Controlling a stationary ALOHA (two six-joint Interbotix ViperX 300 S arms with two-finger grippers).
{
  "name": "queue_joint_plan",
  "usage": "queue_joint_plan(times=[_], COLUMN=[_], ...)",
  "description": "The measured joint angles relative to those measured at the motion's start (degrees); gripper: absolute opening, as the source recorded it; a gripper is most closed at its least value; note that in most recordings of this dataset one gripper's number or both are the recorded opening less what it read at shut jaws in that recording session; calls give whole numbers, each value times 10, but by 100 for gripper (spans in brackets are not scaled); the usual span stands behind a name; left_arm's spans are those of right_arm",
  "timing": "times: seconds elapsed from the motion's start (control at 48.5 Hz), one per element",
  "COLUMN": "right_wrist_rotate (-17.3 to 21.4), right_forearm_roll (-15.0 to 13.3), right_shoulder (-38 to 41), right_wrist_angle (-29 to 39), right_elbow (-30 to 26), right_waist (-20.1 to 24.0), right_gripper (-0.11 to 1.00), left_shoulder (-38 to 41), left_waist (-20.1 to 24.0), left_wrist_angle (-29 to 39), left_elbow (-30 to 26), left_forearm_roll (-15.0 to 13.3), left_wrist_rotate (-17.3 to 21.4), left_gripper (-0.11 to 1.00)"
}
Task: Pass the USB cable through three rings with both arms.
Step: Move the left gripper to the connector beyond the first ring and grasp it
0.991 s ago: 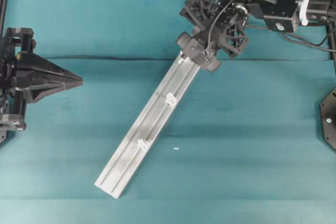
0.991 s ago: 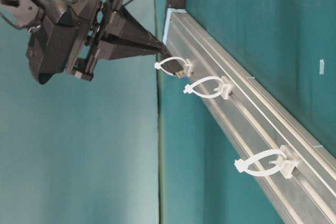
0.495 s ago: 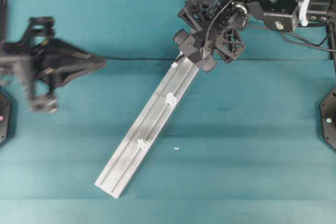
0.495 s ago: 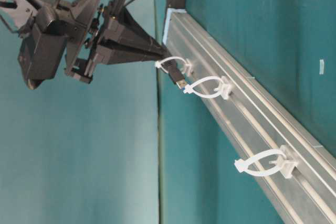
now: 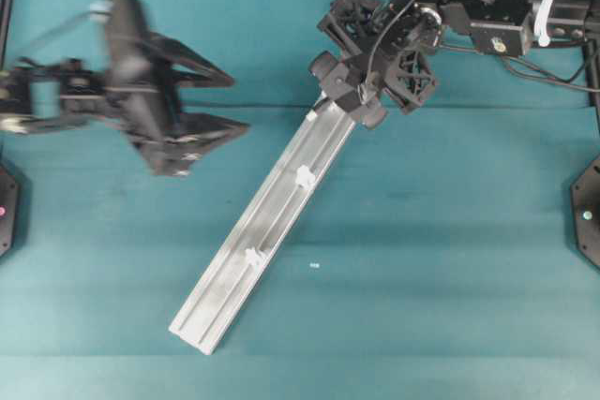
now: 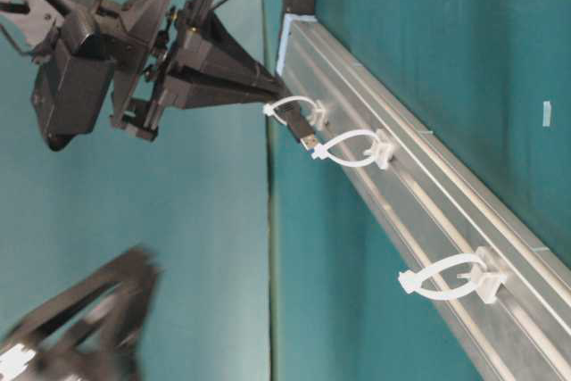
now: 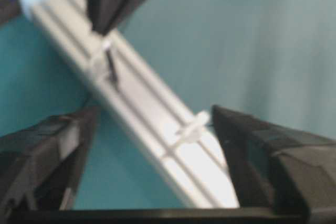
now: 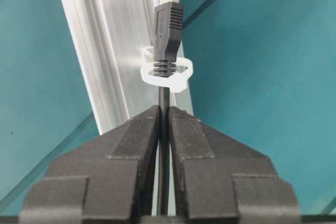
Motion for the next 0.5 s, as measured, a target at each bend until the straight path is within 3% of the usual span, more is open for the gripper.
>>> queue_joint_plan(times=[0.495], right_wrist_rotate=[0], right_forearm_roll=[2], right_shoulder=[-1], right_wrist_angle=[-6], right_elbow=[0], right_waist=[2], right_gripper=[11], left_shoulder=[186], left_waist=[26], left_wrist_angle=[-81], left_elbow=[-78], left_forearm_roll=[0], left_wrist_rotate=[-5], left_gripper=[90])
